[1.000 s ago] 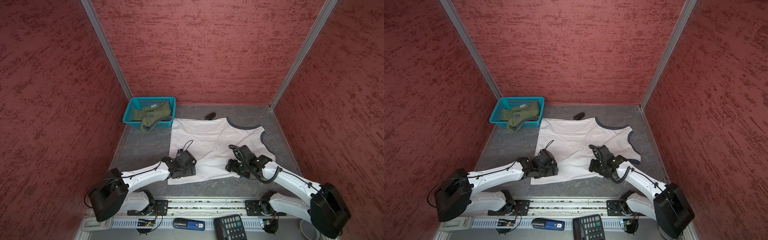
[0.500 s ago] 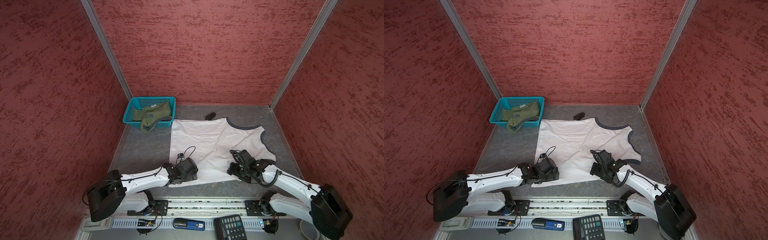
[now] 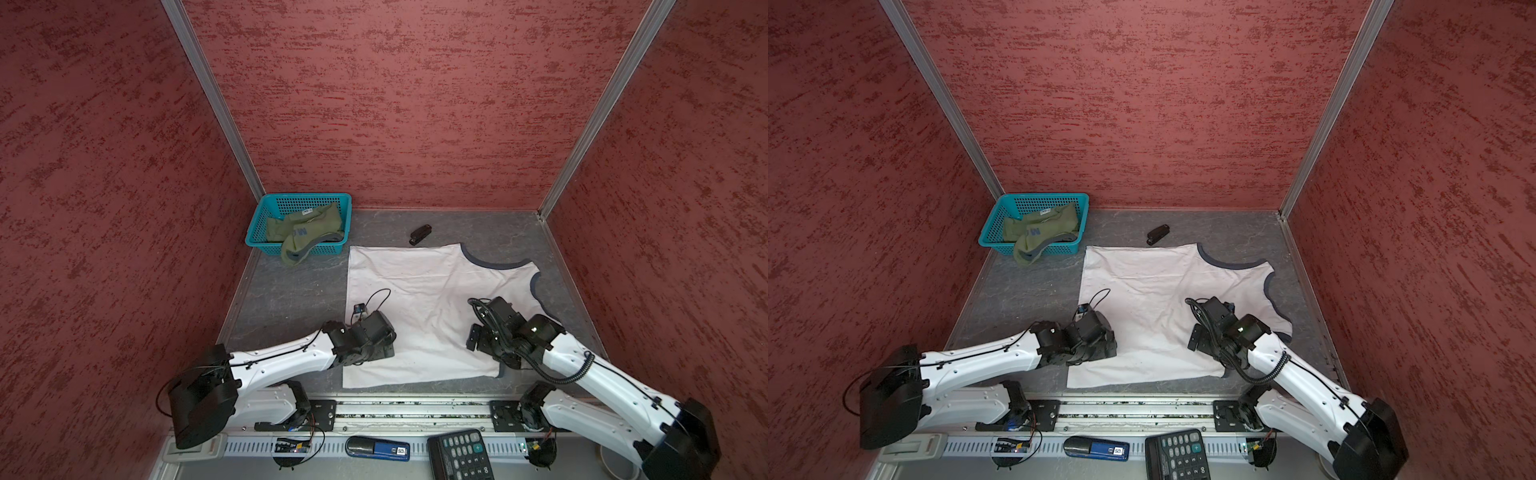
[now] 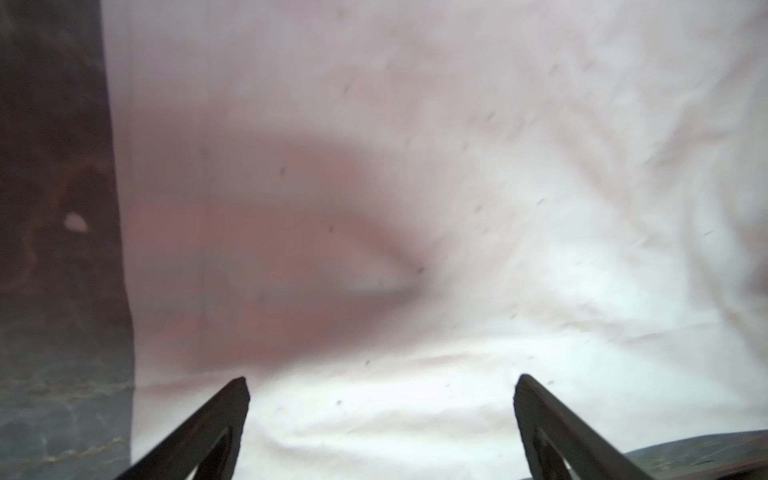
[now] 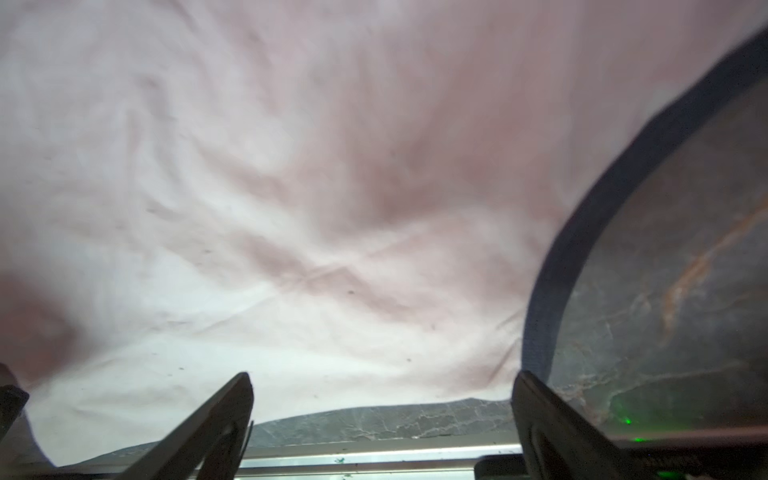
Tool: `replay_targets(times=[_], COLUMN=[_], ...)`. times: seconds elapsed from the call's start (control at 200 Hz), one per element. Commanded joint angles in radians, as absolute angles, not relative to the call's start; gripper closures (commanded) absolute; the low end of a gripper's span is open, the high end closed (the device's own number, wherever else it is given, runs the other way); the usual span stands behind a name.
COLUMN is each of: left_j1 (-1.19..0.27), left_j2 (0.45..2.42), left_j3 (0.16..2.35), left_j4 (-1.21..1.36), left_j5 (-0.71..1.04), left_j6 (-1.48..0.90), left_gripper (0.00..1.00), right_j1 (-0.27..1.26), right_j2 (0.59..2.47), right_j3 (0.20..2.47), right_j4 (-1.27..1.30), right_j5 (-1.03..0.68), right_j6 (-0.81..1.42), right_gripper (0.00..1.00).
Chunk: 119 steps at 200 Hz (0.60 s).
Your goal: Fold and stack the tank tops
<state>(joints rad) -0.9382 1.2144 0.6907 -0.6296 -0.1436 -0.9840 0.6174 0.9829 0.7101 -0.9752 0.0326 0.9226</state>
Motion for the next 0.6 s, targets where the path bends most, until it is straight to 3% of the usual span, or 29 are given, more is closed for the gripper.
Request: replay_targets(times=[0.0,0.185,0.336,0.591], left_j1=[-0.827,-0.658,-0.579,-0.476], left_j2=[1.26,1.537,1.739,1.933], left_j3=[0.857,1.185,1.407,1.576], left_j4=[-0.598,-0.632,-0.638,-0.602], left_j5=[-0.142,-0.215,-0.26,-0.214], left_j6=[-0.773,-0.607,-0.553,-0.545], left_gripper=[0.0,0.01,0.03,0.05], right_j1=[0.548,0.331,0.195,0.077], right_j2=[1.051,1.204,1.434,1.869], right_j3=[0.828,0.962,1.125,1.437], right_j4=[-0.897,-0.603,-0.484,-0.42], right_j5=[0.202,0.083,-0.029,-0.196], right_j6=[0.79,0.565,0.478,0.424], right_gripper=[0.03,0.08,0.12,0.19])
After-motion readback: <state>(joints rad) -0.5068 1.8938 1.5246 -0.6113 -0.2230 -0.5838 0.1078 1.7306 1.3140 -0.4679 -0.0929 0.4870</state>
